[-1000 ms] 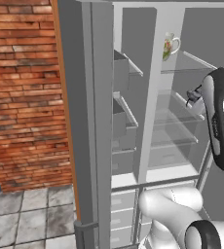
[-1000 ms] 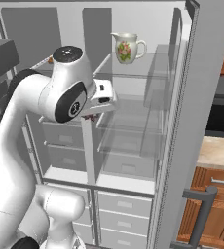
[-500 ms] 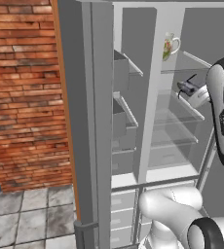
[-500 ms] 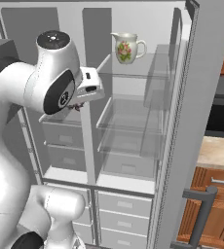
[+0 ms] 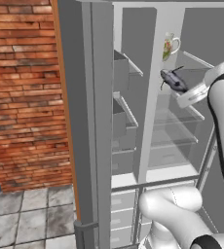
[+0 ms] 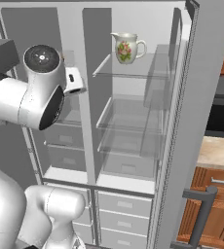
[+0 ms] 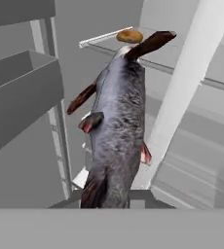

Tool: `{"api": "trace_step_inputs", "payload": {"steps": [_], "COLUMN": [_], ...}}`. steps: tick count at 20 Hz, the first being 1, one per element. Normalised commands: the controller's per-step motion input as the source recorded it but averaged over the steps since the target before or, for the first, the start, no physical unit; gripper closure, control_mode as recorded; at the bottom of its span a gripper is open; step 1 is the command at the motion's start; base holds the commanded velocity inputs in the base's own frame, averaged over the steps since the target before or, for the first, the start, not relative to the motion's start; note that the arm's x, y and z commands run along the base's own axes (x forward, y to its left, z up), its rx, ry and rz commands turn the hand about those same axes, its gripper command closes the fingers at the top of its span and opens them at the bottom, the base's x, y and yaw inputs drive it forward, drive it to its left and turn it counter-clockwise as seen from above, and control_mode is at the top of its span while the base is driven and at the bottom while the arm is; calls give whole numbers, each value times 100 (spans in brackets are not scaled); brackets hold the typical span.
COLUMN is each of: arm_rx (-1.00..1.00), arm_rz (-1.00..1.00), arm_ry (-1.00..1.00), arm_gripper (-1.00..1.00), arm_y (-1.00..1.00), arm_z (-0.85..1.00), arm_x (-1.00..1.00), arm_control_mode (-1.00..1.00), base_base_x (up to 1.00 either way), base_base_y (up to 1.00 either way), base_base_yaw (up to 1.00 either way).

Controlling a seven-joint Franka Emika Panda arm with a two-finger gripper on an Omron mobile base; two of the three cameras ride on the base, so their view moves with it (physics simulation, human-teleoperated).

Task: There's a fish in the fridge that needs to be moved to the freezer for freezing. Pick up the fish from the fridge, place it on any shelf in the freezer, and close the fridge and freezer doors when done.

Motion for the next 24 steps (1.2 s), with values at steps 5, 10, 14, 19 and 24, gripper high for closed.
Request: {"api": "trace_step_inputs", "payload": {"steps": [5,10,14,19,24], "arm_rx": [13,11,4,0,3], "arm_rz": [11,19,13,4,0], "arm_ry": [-10,0,0,0,1], "arm_gripper": [100,100,100,100,100], "arm_y": [38,14,23,41,18], "arm_z": [22,34,17,0,0], "arm_x": [5,13,19,47,55], "arm_control_mode": [-100,-100,-100,-100,-100], "base_base_x": [0,0,0,0,0], "base_base_y": [0,0,0,0,0], "base_base_yaw": [0,0,0,0,0]}}
